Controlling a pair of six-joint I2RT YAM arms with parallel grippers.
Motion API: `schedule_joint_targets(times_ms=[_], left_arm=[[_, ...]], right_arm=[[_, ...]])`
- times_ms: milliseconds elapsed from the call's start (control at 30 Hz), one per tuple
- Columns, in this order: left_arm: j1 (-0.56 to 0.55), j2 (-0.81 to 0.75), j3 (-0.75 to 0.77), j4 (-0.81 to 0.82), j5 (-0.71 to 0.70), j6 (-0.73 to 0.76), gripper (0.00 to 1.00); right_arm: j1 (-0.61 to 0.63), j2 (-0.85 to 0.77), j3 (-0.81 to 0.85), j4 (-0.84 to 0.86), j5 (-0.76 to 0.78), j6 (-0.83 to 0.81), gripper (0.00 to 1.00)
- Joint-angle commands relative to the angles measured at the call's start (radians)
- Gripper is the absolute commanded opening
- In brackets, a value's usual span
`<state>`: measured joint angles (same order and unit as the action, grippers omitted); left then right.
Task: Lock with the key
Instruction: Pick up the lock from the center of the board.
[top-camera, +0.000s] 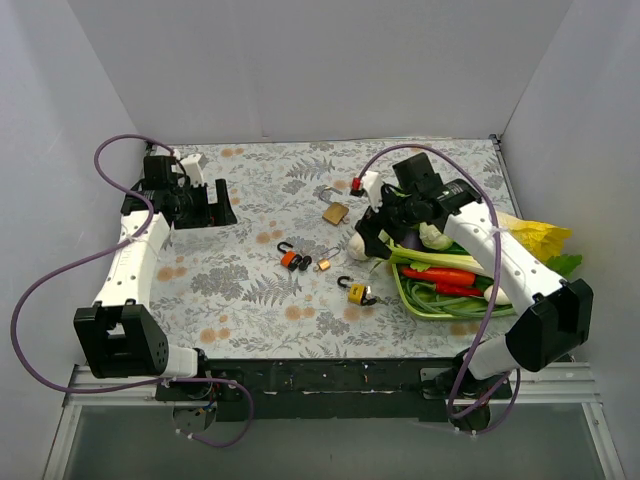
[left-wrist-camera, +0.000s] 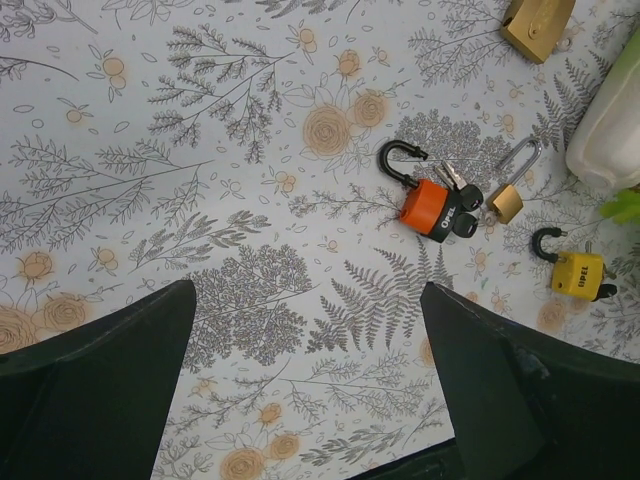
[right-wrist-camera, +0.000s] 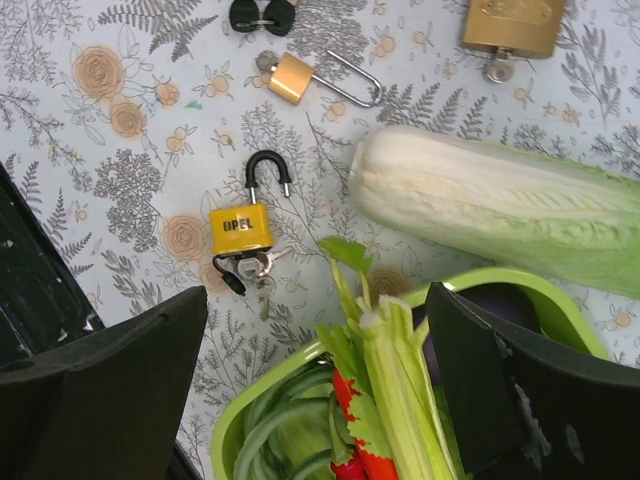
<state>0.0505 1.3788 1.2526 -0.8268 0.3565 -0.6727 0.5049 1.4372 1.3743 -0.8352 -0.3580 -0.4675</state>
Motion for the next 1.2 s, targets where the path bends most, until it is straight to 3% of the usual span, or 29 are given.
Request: schedule_joint_targets(times_ms=[0,433,633,833,1167], left_arm=[[-0.005,-0.018,0.053,0.037,0.016,-0.025,0.98],[-0.003,-0.106,0.038,0.167,0.079,-0.191,0.98],[0.0,-0.128,0.012,0.215,-0.03,-0.288,0.98],[0.0,-0.242,-0.131,0.397,-0.03,-0.298,0.98],[0.0,-0.265,-0.177,0.449,0.033,-0.311,0.98]], right_arm=[[0.084,0.017,0.017,0.033,0.033,-0.008,0.98],[0.303,0.065,-0.199,0.12,0.175,0.016,0.98],[0.322,0.127,-0.258,0.203,0.211,0.073,0.98],[0.327,0.19,-0.28,0.254,0.235,0.076,0.98],[0.327,0.236,-0.317,0.275,0.238,0.067,0.97]])
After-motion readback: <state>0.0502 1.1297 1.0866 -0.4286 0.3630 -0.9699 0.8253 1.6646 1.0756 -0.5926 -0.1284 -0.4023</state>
